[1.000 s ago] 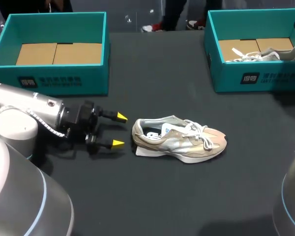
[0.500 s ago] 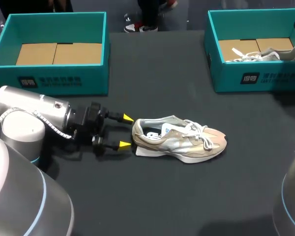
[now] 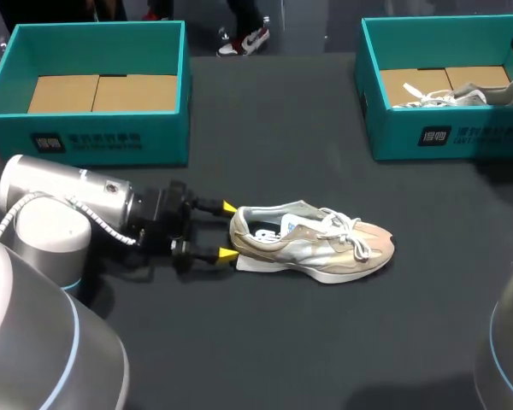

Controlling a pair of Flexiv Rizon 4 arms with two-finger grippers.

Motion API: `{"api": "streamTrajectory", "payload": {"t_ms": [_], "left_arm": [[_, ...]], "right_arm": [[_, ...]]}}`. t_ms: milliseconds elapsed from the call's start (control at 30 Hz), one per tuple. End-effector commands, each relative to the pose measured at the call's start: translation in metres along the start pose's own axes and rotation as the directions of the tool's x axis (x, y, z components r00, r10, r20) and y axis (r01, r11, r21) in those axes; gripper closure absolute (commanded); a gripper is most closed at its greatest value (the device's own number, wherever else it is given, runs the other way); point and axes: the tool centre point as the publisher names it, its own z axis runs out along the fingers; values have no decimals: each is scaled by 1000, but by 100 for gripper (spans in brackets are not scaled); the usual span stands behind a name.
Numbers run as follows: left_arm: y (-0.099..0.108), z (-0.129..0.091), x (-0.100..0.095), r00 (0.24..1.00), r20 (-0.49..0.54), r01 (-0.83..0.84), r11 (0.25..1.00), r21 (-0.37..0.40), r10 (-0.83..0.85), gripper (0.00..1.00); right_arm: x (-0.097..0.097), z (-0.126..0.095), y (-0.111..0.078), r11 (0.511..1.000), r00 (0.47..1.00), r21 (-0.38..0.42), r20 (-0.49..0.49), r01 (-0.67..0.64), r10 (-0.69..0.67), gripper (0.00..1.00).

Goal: Take the shoe out of the shoebox, open the shoe tongue, remove and reinsert the insole, then place the shoe into the shoebox

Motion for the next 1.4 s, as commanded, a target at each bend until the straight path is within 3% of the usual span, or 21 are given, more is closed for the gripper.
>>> {"api": "streamTrajectory", "payload": {"t_ms": [33,1400], "left_arm": [[2,7,1,1000,1,4,1000,0,-4,0],[-7,50,7,998,-66,-18,1000,25,20,0]], "right_arm": [[0,0,-1,1000,1000,-2,1,-1,1,0],[0,0,-1,1000,1000,-2,1,-1,1,0]]}}
